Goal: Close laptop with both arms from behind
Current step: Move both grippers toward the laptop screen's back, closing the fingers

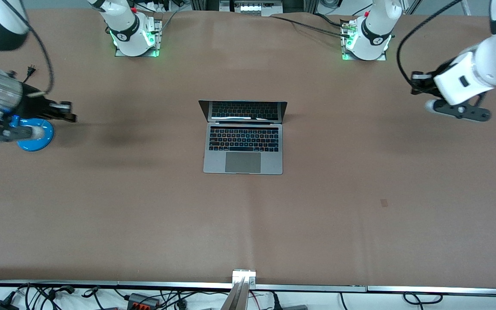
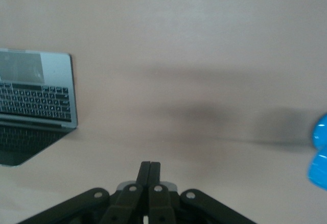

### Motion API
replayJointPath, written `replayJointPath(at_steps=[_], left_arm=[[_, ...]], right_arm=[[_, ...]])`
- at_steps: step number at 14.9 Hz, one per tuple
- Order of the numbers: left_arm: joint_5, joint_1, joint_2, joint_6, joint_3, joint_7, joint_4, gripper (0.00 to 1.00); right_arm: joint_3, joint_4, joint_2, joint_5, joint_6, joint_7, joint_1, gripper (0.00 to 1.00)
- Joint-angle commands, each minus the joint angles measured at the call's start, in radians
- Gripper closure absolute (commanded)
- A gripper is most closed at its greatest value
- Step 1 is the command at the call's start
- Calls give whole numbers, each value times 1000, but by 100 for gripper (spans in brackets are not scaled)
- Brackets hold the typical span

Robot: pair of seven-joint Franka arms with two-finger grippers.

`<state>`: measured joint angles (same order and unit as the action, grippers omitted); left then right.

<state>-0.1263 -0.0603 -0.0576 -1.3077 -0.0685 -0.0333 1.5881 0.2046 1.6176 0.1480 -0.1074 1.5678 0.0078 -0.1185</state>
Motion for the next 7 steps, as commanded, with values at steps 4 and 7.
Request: replayJointPath(at_steps=[4, 7], left_arm=[[-142, 11, 21, -37, -141, 110, 117, 99], [-144, 16, 90, -117, -218, 130, 229, 99]], right_arm=[[1, 76, 30, -69, 11, 116, 112, 100], [3, 204, -45, -110, 38, 110, 120, 100]])
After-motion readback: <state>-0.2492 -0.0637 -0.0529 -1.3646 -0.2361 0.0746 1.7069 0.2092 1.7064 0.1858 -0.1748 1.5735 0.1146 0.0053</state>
